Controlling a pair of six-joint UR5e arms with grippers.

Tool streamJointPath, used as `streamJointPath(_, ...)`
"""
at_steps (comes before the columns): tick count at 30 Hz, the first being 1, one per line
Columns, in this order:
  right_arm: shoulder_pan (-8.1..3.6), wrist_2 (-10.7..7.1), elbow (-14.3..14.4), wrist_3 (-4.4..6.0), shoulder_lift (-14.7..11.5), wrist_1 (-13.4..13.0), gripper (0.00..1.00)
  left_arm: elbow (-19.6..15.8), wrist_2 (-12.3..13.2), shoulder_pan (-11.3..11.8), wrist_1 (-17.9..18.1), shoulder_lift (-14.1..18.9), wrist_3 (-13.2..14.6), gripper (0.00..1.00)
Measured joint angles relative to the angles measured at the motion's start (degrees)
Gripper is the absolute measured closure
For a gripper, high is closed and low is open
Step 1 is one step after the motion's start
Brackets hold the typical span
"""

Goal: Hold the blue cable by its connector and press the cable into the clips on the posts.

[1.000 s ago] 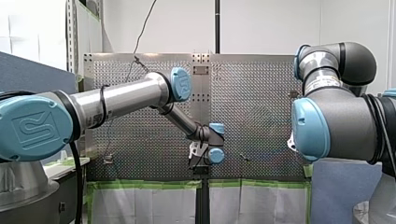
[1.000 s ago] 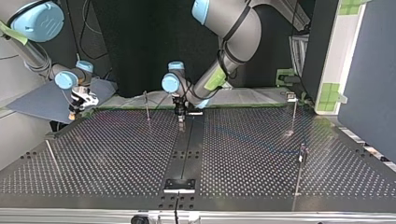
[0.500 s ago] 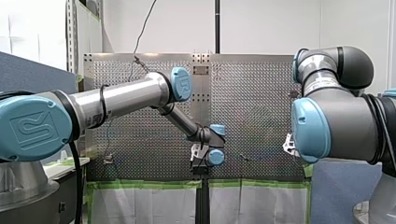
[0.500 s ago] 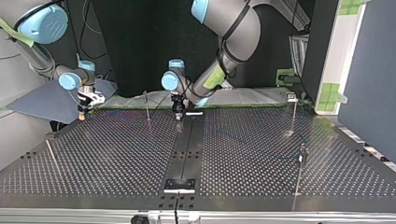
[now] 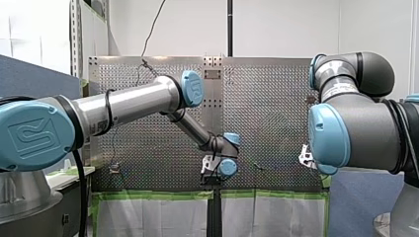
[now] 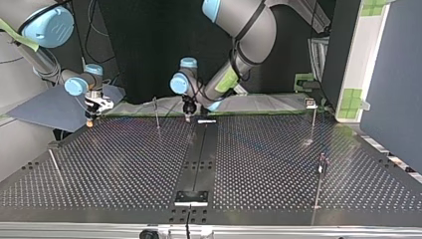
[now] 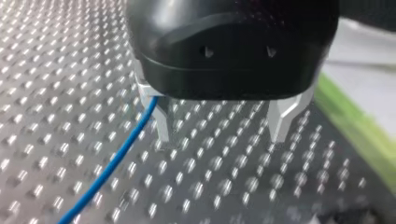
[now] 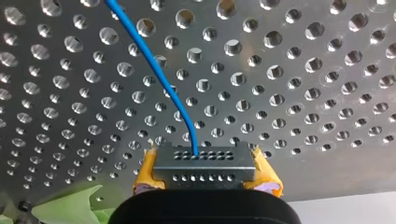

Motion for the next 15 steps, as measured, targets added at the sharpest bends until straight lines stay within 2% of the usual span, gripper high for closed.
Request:
streamJointPath(4, -0.02, 0.00, 0.0, 0.01, 0.0, 0.0, 1.00, -1.9, 2.4, -1.1, -1.5, 1.5, -0.1, 0.00)
streamJointPath(10, 0.00, -0.28, 0.0, 0.01, 0.0, 0.1, 1.00, -5.4, 6.0, -2.4, -0.8, 4.0, -0.4, 0.00)
streamJointPath(15, 0.11, -1.35, 0.0, -0.02, 0.0, 0.2, 1.00, -8.1, 8.8, -4.2, -0.2, 5.6, -0.7, 0.00)
